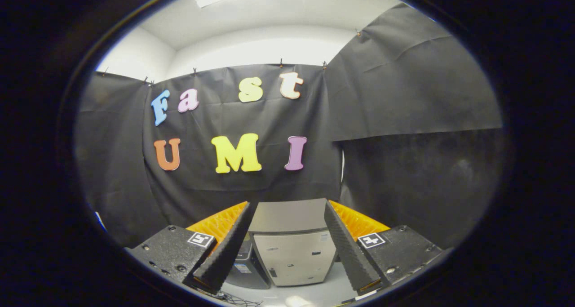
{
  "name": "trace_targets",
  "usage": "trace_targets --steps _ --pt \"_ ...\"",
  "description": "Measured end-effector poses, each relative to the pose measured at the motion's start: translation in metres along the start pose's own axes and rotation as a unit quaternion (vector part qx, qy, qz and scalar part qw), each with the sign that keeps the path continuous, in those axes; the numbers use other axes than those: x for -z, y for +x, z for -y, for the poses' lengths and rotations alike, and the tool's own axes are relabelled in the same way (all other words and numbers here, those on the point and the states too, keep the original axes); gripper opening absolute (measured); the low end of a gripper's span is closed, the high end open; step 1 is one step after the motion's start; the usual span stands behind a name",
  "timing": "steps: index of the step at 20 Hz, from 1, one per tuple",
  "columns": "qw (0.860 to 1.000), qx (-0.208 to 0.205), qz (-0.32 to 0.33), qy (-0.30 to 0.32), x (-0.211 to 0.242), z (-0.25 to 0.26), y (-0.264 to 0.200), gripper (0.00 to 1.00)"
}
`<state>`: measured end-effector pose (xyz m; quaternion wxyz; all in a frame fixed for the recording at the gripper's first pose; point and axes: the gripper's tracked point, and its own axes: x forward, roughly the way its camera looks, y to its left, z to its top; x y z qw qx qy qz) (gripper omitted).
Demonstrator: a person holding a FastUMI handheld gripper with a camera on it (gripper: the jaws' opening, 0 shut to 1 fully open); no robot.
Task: Put the clothes into the washing machine and then close the washing machine lid.
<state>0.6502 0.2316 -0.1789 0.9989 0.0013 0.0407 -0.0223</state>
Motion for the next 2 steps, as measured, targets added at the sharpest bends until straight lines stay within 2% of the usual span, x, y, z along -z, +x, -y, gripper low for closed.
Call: trace_targets --steps 2 --pt "1.000 -0.006 -0.003 0.005 0.0001 -0.0007 -0.0064 1.00"
